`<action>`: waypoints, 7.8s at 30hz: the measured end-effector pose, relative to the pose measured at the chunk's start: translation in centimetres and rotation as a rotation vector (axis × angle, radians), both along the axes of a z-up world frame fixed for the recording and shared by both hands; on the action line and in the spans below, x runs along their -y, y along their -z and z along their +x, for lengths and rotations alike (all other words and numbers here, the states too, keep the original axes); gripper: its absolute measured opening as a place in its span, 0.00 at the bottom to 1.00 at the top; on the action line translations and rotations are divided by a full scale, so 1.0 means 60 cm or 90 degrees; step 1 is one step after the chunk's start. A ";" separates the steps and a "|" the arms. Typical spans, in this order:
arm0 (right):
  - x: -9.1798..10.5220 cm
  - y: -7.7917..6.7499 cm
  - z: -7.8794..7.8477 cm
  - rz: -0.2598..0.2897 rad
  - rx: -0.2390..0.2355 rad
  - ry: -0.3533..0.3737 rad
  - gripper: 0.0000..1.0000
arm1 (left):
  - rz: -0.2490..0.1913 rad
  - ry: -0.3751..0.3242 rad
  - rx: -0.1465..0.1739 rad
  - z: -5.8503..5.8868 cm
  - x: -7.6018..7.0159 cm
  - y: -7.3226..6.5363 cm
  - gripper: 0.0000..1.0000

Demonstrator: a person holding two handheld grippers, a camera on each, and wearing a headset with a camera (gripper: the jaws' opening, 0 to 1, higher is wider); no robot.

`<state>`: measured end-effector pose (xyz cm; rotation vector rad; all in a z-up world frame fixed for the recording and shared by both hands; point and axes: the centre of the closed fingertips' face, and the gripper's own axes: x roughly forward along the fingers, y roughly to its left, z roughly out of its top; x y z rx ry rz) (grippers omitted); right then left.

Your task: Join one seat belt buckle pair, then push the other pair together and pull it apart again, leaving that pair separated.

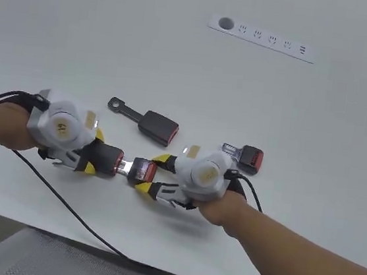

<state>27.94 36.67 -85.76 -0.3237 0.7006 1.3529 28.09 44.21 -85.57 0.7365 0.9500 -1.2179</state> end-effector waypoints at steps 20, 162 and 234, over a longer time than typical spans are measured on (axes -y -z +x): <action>-0.030 0.000 0.003 -0.008 0.000 -0.001 0.34 | 0.017 0.081 0.003 -0.002 0.003 0.004 0.34; 0.276 -0.080 0.137 0.001 0.079 0.113 0.72 | -0.088 0.058 0.057 0.121 0.118 -0.078 0.63; 0.249 -0.008 0.161 -0.003 0.049 -0.060 0.35 | -0.040 0.094 0.013 0.167 0.140 0.001 0.35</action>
